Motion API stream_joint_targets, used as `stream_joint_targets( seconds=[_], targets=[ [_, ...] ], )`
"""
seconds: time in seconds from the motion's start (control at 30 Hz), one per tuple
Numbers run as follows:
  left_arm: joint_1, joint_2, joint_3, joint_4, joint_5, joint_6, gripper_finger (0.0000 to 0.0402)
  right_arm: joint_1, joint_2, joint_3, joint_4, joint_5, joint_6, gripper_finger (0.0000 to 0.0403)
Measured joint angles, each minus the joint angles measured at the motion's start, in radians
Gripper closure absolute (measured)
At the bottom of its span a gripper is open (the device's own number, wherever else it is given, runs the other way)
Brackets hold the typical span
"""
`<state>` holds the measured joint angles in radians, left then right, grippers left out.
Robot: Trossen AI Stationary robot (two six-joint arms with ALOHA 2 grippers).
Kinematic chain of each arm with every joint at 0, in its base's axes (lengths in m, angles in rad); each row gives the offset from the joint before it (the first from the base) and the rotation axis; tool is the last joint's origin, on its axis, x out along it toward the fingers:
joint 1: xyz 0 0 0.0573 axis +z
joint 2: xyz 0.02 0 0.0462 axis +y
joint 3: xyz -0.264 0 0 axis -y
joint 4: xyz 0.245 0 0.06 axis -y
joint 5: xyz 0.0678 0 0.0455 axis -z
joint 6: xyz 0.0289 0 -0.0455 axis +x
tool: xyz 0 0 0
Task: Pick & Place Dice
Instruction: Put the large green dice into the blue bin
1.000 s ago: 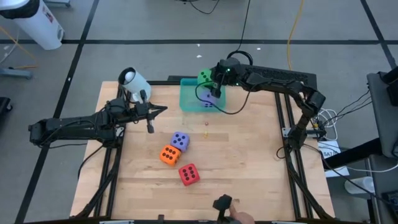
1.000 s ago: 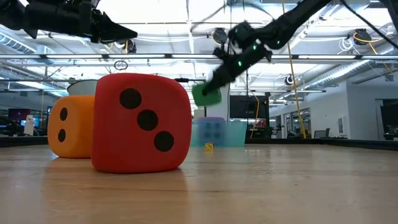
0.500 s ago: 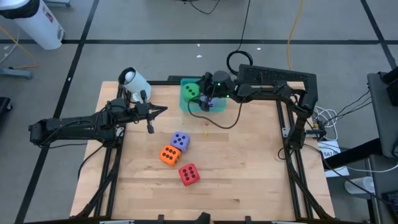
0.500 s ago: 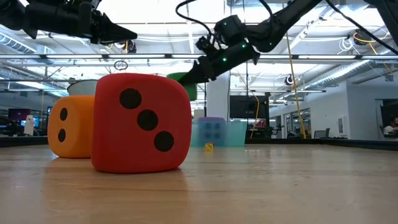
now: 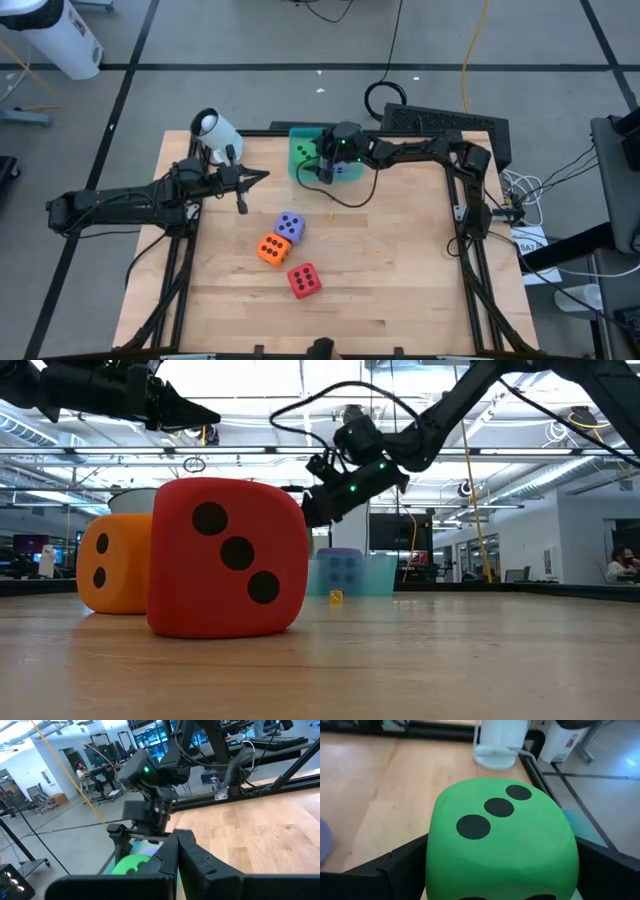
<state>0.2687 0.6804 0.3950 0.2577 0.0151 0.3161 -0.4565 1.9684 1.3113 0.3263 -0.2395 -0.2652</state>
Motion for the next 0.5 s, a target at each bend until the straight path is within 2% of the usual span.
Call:
stream_joint_targets(
  seconds=[0.2, 0.3, 0.5],
  targets=[
    [0.000, 0.000, 0.000, 0.000, 0.000, 0.000, 0.0380, 0.000, -0.004, 0.002, 0.000, -0.034, -0.007, 0.0003],
    [0.000, 0.000, 0.000, 0.000, 0.000, 0.001, 0.0380, -0.002, -0.004, 0.002, -0.003, -0.086, -0.008, 0.0003],
    [0.000, 0.001, 0.000, -0.027, -0.001, -0.022, 0.0380, -0.002, -0.004, 0.002, -0.014, -0.080, -0.030, 0.0003]
  ],
)
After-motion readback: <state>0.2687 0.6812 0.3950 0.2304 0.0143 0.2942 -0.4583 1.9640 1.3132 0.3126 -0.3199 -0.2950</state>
